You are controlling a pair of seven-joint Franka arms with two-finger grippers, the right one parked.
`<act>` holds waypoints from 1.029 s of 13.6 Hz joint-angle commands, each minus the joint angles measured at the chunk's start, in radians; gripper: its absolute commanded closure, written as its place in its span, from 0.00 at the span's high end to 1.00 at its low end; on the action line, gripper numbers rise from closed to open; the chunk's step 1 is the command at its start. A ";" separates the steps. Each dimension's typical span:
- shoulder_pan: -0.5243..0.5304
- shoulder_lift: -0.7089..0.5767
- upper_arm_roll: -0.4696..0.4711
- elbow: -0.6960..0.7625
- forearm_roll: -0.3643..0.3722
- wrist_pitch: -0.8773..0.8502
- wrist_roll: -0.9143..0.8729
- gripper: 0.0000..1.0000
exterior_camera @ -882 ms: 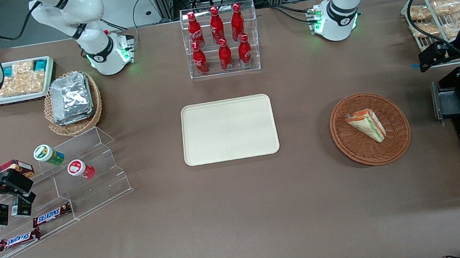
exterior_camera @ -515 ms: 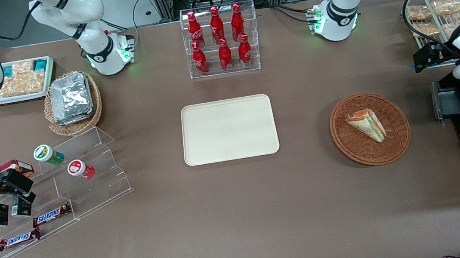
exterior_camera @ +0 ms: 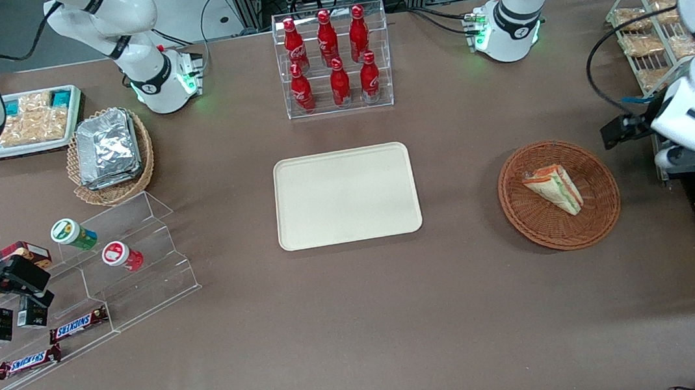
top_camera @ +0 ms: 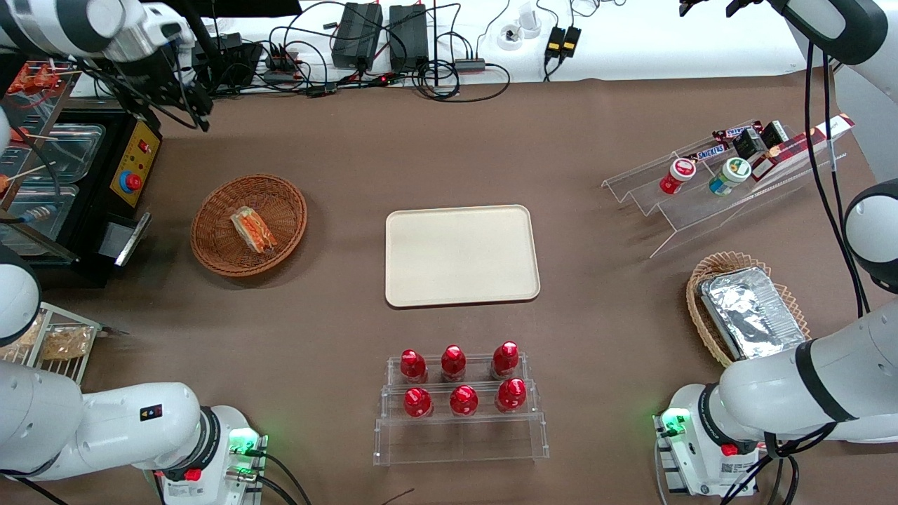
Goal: Place sandwich from basket to tray
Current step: 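Move the left gripper over the wrapped sandwich in the wicker basket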
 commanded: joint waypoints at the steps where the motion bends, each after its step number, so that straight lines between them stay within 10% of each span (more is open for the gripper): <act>1: -0.001 -0.031 0.000 -0.118 0.009 0.096 -0.085 1.00; 14: -0.004 -0.026 -0.005 -0.479 0.010 0.541 -0.516 1.00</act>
